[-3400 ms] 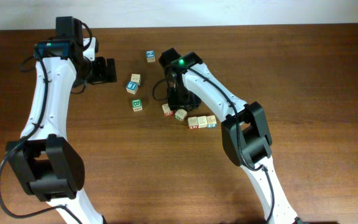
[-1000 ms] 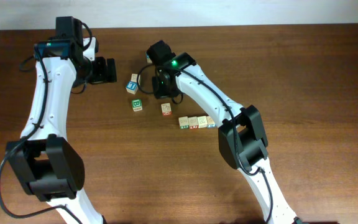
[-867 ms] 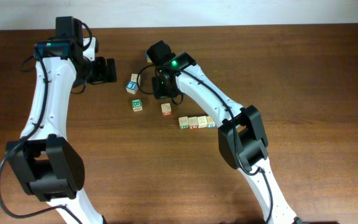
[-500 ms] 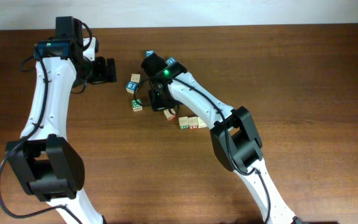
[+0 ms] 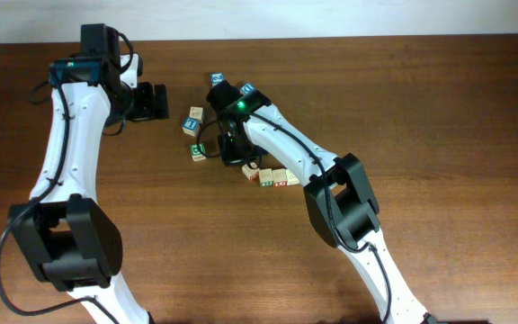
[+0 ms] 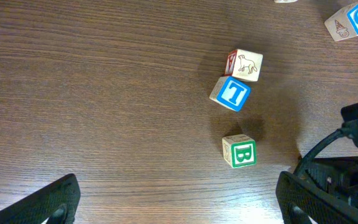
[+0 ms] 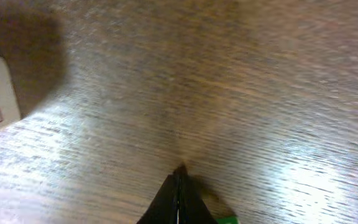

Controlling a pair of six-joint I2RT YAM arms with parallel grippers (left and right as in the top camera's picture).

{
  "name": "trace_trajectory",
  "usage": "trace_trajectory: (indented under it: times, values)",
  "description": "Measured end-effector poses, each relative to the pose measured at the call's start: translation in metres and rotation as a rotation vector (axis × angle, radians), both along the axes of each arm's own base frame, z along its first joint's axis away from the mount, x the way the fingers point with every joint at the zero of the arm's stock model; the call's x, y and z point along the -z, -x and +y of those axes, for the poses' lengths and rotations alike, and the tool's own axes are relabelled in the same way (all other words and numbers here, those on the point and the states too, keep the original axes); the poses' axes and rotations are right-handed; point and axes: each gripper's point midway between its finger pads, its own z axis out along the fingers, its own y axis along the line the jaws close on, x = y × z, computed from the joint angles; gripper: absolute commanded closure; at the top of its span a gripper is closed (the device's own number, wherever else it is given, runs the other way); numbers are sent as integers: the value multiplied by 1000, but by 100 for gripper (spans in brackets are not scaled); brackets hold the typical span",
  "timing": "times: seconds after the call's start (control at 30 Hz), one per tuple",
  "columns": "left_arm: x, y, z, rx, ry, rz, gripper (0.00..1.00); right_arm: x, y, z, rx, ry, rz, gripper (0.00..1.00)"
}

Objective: Rotate 5 blocks

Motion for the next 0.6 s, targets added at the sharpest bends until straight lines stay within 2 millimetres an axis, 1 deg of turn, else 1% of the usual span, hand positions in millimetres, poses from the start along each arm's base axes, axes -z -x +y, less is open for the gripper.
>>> trace_trajectory:
  times: [0.17,0.37,0.47,0.6]
  values:
    - [0,0,0,0,0,0,1,1,17,-5,-36,12,72,96]
    - [0,0,0,0,0,0,1,0,31,-7,-61,7,131,95]
    - [0,0,0,0,0,0,1,0,38,-8,-103,7,160,96]
    - [0,0,0,0,0,0,1,-2,52,-17,-176,29,210,95]
